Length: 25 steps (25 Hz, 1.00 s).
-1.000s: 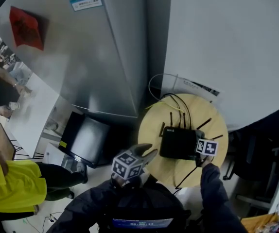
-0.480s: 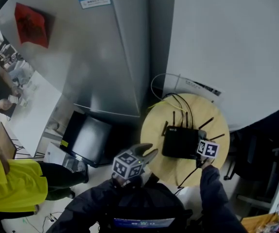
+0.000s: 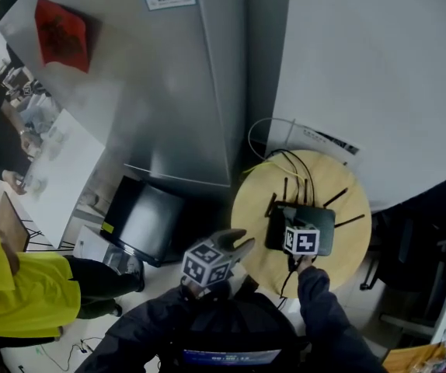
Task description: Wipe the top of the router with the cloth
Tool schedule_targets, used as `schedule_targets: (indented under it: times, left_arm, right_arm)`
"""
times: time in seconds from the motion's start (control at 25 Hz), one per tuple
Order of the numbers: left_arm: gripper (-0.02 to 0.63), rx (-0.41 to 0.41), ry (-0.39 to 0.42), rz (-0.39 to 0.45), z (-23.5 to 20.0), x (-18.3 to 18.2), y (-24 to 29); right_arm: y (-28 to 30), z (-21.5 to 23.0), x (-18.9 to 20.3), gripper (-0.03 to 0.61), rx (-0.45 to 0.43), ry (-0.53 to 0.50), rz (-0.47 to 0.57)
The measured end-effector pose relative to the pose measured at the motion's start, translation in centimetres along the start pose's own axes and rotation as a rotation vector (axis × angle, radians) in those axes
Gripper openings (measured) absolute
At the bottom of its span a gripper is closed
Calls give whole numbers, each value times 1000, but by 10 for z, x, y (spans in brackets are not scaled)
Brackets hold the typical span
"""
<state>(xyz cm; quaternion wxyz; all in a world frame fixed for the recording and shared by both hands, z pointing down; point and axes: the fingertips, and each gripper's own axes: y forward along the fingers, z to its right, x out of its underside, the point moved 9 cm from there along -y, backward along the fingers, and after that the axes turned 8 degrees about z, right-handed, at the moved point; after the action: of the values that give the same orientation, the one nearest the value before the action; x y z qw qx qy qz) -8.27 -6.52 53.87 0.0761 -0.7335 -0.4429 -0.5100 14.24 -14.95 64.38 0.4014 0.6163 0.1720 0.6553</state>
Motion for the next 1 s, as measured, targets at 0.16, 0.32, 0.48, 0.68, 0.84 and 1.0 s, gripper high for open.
schedule_targets:
  times: [0.16, 0.32, 0.48, 0.68, 0.84, 1.0]
  left_arm:
    - [129, -13, -2, 8, -4, 0, -6]
    - [127, -22, -4, 14, -6, 1, -11]
    - [129, -22, -1, 16, -6, 1, -13]
    - [127, -17, 0, 18, -4, 1, -12]
    - [129, -10, 1, 17, -3, 1, -10]
    - [127, -3, 4, 14, 0, 2, -7]
  right_arm:
    - [9, -25, 3, 87, -38, -12, -13]
    - [17, -36, 6, 87, -53, -27, -48]
    - [18, -33, 9, 87, -32, -52, -82]
    - [12, -10, 12, 87, -9, -54, -95]
    - [0, 20, 17, 87, 37, -27, -103]
    - [-12, 50, 24, 87, 69, 4, -96]
